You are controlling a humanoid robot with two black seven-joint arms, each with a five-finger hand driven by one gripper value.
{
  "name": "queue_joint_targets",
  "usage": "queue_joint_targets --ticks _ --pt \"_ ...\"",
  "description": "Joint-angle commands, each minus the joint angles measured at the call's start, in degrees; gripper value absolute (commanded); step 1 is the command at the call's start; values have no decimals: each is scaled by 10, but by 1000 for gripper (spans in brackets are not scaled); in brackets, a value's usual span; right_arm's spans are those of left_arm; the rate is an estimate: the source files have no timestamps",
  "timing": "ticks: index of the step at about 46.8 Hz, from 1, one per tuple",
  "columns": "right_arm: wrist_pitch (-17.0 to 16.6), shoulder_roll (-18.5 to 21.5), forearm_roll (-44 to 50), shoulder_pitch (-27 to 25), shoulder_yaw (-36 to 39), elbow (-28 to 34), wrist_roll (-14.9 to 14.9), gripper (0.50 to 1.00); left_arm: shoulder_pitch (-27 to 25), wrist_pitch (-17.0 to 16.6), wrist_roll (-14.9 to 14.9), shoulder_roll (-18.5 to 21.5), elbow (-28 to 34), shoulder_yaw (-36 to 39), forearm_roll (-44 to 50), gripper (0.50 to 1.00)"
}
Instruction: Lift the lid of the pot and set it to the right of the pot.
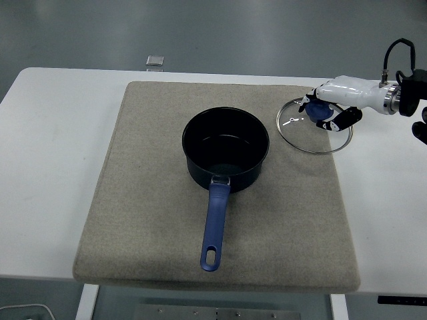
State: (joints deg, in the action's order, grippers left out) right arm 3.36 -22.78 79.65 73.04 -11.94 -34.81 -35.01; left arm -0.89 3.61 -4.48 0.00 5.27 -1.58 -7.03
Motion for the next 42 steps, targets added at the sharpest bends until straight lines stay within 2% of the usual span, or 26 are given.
queue_joint_targets --ticks 1,42 --pt "5 3 0 -3 1 0 0 500 0 0 0 0 0 0 0 1000" --pt "9 12 -4 -13 3 1 0 500 0 0 0 0 0 0 0 1000"
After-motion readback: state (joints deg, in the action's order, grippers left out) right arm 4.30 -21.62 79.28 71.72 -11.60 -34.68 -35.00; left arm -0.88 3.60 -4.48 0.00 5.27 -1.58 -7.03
